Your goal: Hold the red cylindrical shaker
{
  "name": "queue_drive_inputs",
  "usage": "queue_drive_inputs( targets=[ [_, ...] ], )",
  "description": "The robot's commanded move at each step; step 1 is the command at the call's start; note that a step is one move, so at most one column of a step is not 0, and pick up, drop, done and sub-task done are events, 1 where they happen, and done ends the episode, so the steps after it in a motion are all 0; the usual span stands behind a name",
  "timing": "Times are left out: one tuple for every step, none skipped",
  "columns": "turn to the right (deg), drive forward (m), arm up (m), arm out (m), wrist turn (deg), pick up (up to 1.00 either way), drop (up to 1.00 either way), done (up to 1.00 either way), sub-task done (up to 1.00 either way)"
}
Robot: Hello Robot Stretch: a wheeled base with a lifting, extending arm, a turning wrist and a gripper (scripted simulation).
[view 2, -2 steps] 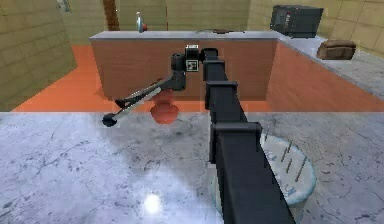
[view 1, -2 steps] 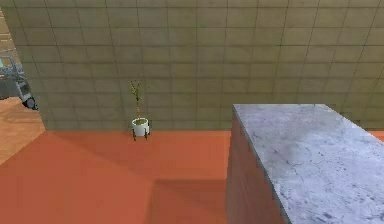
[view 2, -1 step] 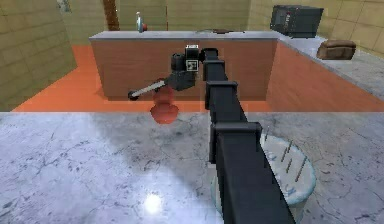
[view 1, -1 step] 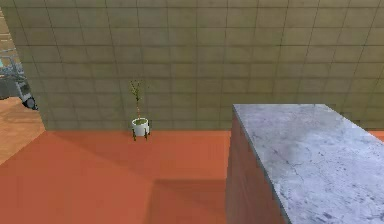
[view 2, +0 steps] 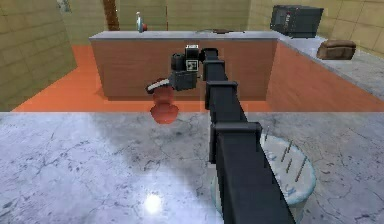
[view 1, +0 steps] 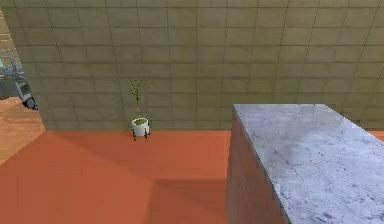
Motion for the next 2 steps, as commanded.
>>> queue_drive_inputs(
  targets=[
    [0.0, 0.00, 0.00, 0.00, 0.0, 1.00, 0.00, 0.00, 0.00],
    [0.0, 0.00, 0.00, 0.00, 0.0, 0.00, 0.00, 1.00, 0.00]
  ],
)
